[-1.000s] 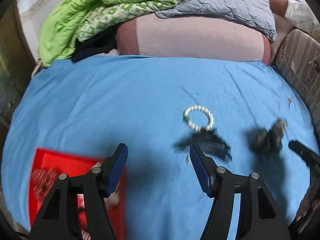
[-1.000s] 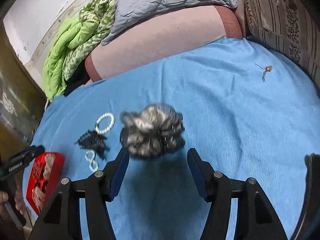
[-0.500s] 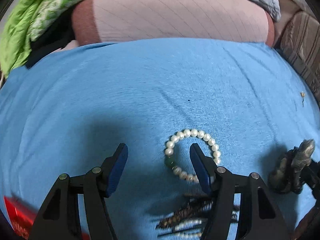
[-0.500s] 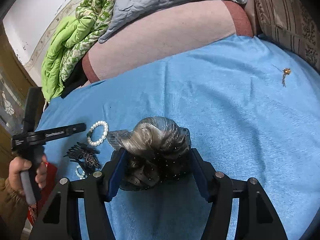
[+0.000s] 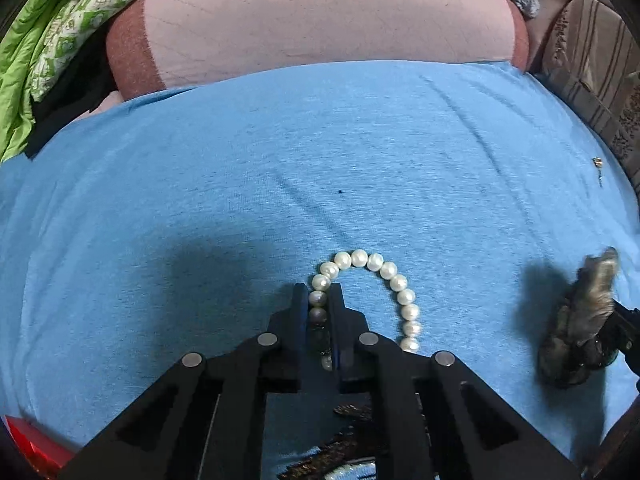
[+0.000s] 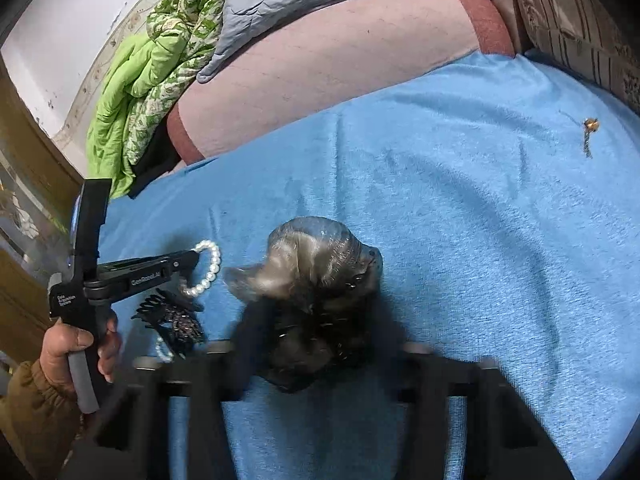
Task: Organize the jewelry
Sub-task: 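Carry the grey scrunchie and pearl bracelet over the red tray with both tools, then lower the grey scrunchie and pearl bracelet into the tray and open both tools, then grasp the black claw clip with the right tool while the left tool moves toward the small pearl bracelet, then grasp the small figure-eight pearl bracelet with the left tool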
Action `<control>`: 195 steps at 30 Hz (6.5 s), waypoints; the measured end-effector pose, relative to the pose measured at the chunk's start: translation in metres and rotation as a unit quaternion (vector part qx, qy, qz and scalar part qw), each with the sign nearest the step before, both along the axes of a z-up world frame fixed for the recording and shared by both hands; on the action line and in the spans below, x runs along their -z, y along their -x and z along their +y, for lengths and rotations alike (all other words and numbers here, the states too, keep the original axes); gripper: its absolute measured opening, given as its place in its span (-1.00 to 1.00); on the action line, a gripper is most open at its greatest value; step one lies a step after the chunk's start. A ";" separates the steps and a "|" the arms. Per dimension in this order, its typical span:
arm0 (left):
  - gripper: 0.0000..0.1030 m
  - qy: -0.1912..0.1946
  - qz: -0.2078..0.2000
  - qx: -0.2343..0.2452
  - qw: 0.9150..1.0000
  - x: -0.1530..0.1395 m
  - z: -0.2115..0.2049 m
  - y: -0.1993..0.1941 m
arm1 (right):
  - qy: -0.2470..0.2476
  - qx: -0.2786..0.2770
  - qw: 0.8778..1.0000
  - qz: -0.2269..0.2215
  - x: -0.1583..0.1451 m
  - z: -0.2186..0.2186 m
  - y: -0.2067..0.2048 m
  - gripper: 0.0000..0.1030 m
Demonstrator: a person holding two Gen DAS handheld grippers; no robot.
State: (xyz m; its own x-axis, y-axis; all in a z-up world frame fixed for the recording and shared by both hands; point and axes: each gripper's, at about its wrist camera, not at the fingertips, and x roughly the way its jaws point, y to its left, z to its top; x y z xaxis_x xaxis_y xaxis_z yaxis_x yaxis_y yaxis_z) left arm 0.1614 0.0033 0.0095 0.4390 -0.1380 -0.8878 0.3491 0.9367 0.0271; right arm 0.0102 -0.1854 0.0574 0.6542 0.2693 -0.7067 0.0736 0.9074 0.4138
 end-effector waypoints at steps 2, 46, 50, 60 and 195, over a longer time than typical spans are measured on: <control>-0.82 0.002 -0.005 -0.003 1.000 -0.007 0.001 0.003 | 0.003 -0.002 1.000 -0.009 -0.005 0.002 0.002 -0.73; -0.82 0.082 -0.102 -0.149 0.980 -0.156 0.218 0.223 | 0.058 -0.135 0.984 -0.096 -0.105 0.148 0.099 -0.91; -0.82 0.093 -0.092 -0.162 0.978 -0.145 0.242 0.228 | 0.072 -0.176 0.977 -0.099 -0.111 0.192 0.100 -0.92; -0.82 0.085 -0.081 -0.149 0.982 -0.125 0.262 0.198 | 0.102 -0.275 0.953 -0.081 -0.096 0.311 0.098 -0.91; -0.15 0.055 0.018 -0.062 0.996 -0.002 0.025 0.123 | 0.128 -0.036 0.991 0.030 0.014 0.066 0.036 -0.09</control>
